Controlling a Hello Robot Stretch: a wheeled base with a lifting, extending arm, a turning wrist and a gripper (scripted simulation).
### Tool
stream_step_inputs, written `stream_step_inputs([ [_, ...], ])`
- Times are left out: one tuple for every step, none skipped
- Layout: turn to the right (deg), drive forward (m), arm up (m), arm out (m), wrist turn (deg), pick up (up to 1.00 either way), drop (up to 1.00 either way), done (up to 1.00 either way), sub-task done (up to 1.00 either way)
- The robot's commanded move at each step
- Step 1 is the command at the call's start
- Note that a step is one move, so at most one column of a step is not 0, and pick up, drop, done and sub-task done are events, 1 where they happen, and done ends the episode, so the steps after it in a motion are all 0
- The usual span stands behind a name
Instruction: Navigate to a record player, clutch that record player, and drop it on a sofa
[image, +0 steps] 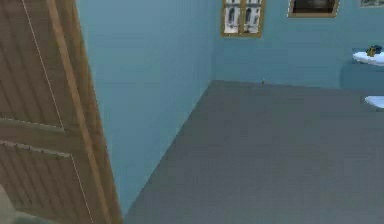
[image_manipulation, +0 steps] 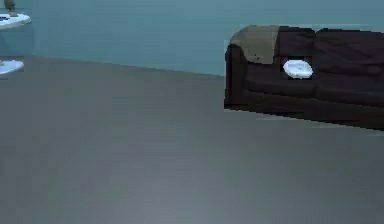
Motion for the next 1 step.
stream_step_inputs([
  [-45.0, 0.00, 0.00, 0.00, 0.0, 0.00, 0.00, 0.00, 0.00],
])
